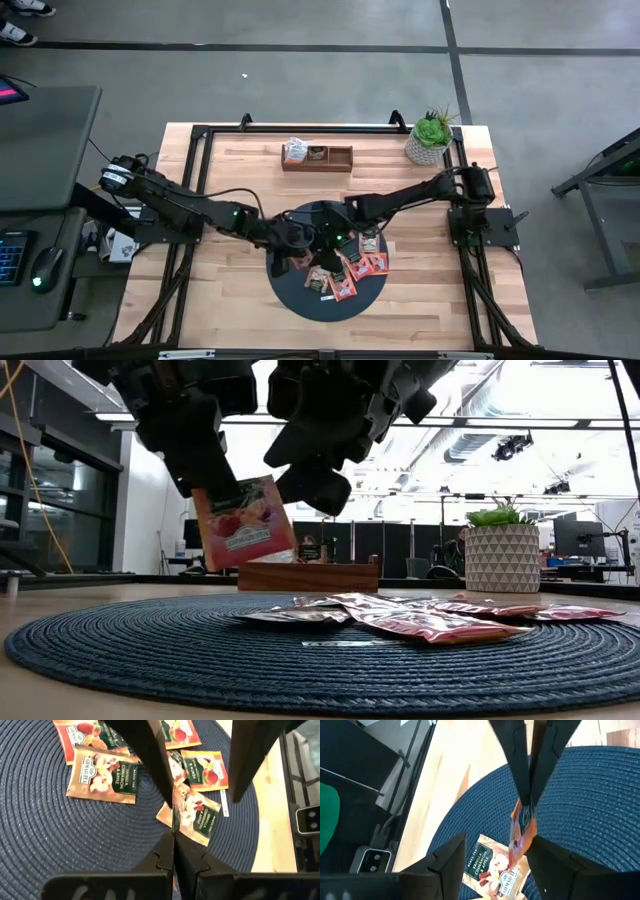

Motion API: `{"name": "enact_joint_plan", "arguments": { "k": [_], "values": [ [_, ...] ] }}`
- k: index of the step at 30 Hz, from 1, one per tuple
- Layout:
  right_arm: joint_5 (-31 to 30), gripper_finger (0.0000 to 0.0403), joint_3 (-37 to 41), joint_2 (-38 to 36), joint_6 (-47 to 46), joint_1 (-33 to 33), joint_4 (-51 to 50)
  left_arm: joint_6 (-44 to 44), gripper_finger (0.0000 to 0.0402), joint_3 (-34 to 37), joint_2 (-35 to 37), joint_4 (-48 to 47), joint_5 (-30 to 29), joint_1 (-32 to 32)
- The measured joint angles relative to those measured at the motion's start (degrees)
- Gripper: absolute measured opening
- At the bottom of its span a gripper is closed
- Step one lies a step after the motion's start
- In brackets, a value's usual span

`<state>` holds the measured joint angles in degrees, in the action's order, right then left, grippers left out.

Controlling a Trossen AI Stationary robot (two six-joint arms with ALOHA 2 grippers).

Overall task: Pick & Place Tea
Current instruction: Put the orange tea bag into the right section of the wooden organizer

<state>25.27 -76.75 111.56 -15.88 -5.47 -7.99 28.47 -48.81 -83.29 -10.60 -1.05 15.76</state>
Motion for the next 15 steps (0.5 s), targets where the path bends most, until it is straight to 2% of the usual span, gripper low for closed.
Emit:
{"name": "enact_joint_plan", "arguments": {
  "k": [5,15],
  "values": [
    [0.05,0.0181,0.0,-0.84,0.94,0.81,-0.02,-0.95,0.0,-0.1,0.0,0.23,0.31,-0.44],
    [0.79,0.0075,-0.02,-0.84,2.46,1.83,-0.04,-0.76,0.0,-0.1,0.0,2.0,0.28,-0.78]
  ]
}}
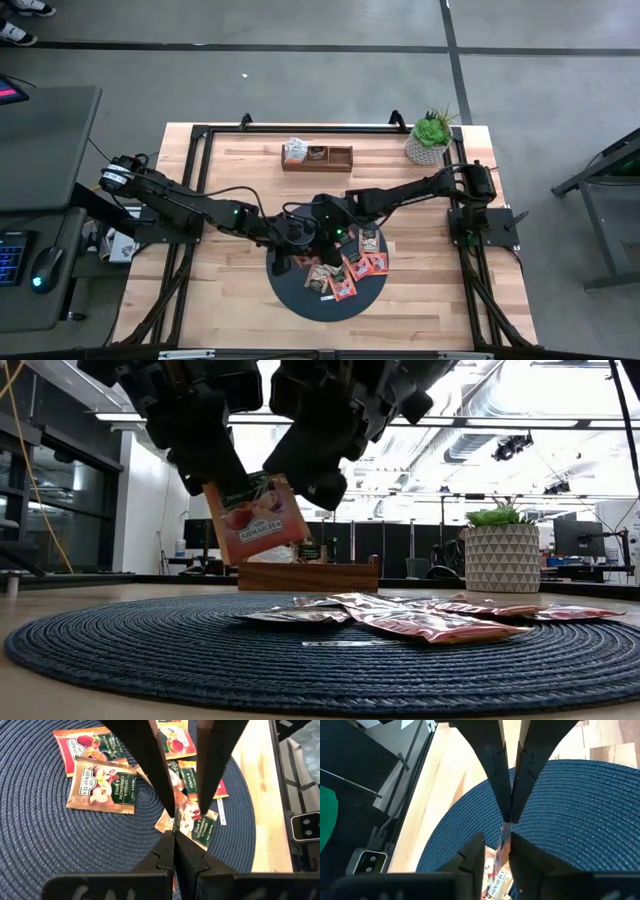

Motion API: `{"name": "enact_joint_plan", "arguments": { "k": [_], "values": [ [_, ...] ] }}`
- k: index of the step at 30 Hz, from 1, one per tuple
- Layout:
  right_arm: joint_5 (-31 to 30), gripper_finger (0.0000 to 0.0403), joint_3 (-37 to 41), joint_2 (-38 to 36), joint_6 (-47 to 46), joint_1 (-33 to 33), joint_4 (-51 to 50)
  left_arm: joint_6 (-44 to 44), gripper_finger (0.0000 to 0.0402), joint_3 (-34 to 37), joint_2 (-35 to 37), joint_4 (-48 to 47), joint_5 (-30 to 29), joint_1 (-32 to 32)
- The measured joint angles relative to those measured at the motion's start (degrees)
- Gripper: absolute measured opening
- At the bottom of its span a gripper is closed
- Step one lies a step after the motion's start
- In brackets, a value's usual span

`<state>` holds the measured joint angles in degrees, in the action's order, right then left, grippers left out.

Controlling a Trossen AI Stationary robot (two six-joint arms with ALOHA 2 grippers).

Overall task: Pick & Place Tea
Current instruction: Put the orange tea bag into the right section of the wooden organizer

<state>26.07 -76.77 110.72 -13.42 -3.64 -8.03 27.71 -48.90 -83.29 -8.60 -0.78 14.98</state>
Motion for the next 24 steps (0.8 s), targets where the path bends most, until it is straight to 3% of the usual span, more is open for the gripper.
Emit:
{"name": "enact_joint_plan", "arguments": {
  "k": [7,14,19,24],
  "values": [
    [-0.2,0.0005,0.0,0.02,2.01,0.33,-0.08,0.58,0.0,0.0,0.0,0.13,-1.08,0.0],
    [0.34,0.0002,0.0,0.04,2.11,0.96,-0.17,0.59,0.0001,0.0,0.0,0.12,-1.35,-0.04],
    [1.39,0.0001,-0.07,0.04,2.13,1.33,-0.28,-7.85,0.0005,-0.02,-0.04,2.28,-2.57,-0.02],
    [0.7,0.0001,-0.12,0.02,2.99,1.8,-1.86,-11.21,0.0055,-1.84,-0.04,-0.67,-4.77,-0.04]
  ]
}}
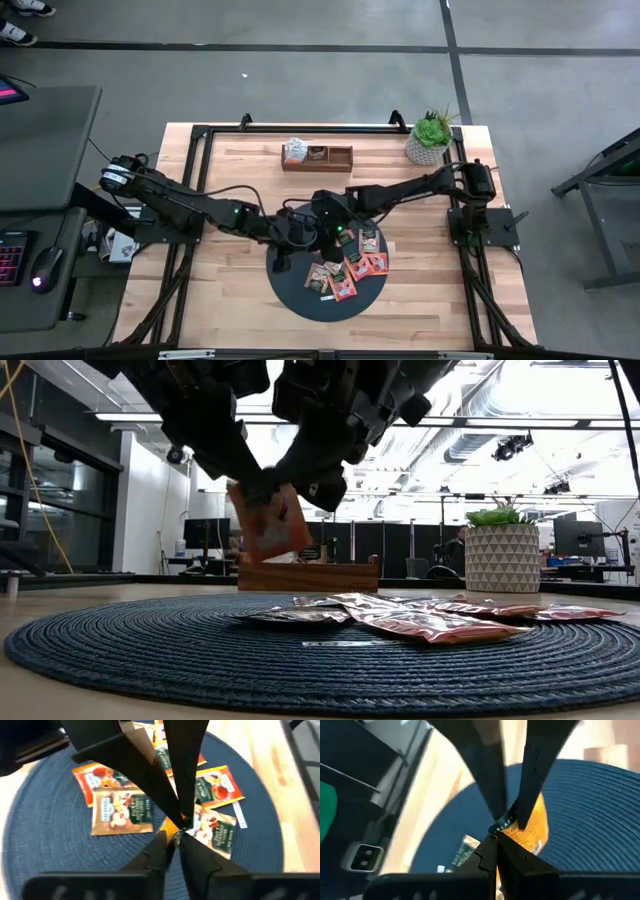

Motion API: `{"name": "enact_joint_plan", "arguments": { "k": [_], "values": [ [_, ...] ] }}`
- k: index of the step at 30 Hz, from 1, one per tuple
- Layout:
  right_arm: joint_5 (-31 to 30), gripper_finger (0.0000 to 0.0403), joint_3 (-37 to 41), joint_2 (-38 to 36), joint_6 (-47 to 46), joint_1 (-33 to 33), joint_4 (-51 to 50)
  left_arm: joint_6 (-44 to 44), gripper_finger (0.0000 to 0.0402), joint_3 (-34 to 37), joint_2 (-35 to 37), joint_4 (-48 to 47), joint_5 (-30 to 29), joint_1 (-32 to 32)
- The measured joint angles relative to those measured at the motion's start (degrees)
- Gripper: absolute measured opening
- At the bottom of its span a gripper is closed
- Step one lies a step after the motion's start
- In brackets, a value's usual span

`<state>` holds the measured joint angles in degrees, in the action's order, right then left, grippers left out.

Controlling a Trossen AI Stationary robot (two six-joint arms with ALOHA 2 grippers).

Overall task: Pick & Place Tea
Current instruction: Put the orange tea bag into the right section of the wooden organizer

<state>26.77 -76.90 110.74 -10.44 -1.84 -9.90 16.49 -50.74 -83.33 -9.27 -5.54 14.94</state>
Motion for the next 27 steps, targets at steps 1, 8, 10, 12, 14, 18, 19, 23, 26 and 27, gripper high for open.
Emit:
{"name": "enact_joint_plan", "arguments": {
  "k": [1,8,10,12,14,18,19,23,26,27],
  "values": [
    [-1.07,0.0001,-0.03,0.0,0.33,0.17,-0.99,-0.06,0.007,-0.46,0.0,-0.87,-0.56,0.0],
    [-4.95,0.0,0.03,-1.73,4.57,2.91,-10.15,-1.32,0.0176,-1.68,2.63,-9.04,-4.33,-1.82],
    [-7.27,0.0,0.04,-3.11,6.24,4.5,-12.69,-1.27,0.0193,-1.84,4.4,-12.65,-5.7,-2.5],
    [-9.32,0.0,0.3,-4.74,7.98,6.78,-15.21,-1.26,0.0203,-1.52,6.16,-16.91,-8.02,-3.05],
    [-9.96,0.0,1.47,-6.91,9.49,9.78,-15.95,-1.18,0.0206,-1.76,7.46,-18.09,-10.93,-3.15],
    [-9.71,0.0,6.92,-13.51,11.71,17.4,-13.67,-0.75,0.0206,-1.81,10.08,-21.33,-15.53,-2.95],
    [-9.68,0.0,8.72,-15.29,11.97,19.42,-11.68,-0.6,0.0206,-1.5,10.58,-22.06,-16.0,-2.95],
    [-9.4,0.0,16.6,-22.58,12.44,27.06,-2.16,0.22,0.0206,-0.41,11.2,-19.41,-17.17,-2.95],
    [-6.32,0.0,21.68,-26.03,12.46,32.29,6.04,0.48,0.0206,0.52,11.13,-19.53,-17.52,-2.95],
    [-5.23,0.0,22.89,-26.32,12.28,33.77,8.04,0.48,0.0206,0.86,11.17,-17.23,-17.3,-2.95]
  ]
}}
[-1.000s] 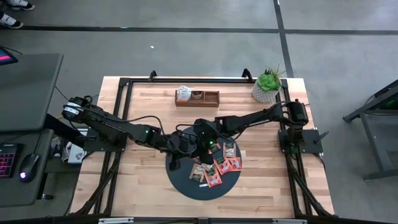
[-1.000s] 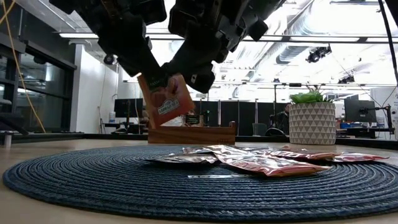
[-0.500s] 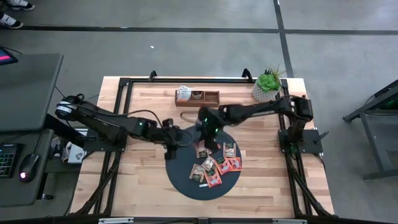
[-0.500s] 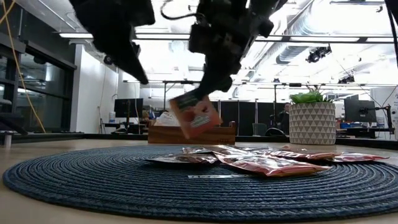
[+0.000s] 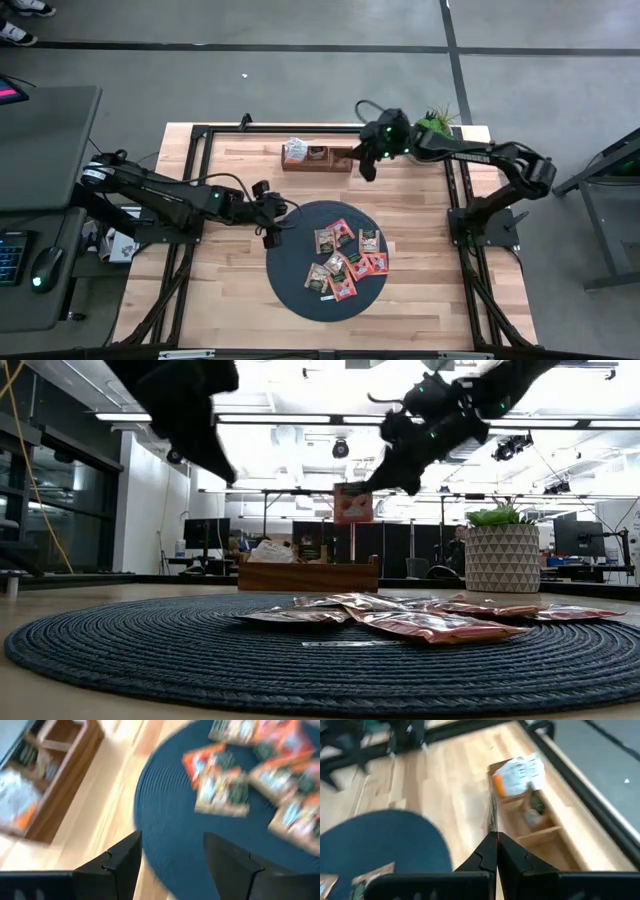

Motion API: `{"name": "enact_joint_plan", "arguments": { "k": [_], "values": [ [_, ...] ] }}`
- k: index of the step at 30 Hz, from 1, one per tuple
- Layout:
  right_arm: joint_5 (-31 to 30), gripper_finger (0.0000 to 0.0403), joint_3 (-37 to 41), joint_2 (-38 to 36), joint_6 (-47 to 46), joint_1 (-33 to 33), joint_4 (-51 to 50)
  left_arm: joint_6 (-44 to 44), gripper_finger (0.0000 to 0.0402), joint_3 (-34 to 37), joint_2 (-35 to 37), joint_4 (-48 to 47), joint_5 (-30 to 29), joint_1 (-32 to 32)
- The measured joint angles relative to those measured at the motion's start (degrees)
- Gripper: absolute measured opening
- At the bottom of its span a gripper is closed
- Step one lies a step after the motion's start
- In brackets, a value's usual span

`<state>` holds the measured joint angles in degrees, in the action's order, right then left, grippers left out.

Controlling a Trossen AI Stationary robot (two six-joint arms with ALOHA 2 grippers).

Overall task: Pick & Place Tea
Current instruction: Put the orange tea bag into the right section of the wooden organizer

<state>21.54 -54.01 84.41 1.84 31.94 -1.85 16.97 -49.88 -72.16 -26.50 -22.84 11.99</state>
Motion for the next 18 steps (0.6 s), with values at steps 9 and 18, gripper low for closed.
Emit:
{"name": "enact_joint_plan", "arguments": {
  "k": [9,18],
  "values": [
    [9.91,0.0,0.79,4.94,3.58,10.0,7.75,0.4,0.0206,5.17,0.0,15.7,2.49,0.0],
    [17.48,0.0,-7.53,15.11,7.78,12.97,7.07,4.22,0.0206,7.38,0.0,24.53,3.96,0.0]
  ]
}}
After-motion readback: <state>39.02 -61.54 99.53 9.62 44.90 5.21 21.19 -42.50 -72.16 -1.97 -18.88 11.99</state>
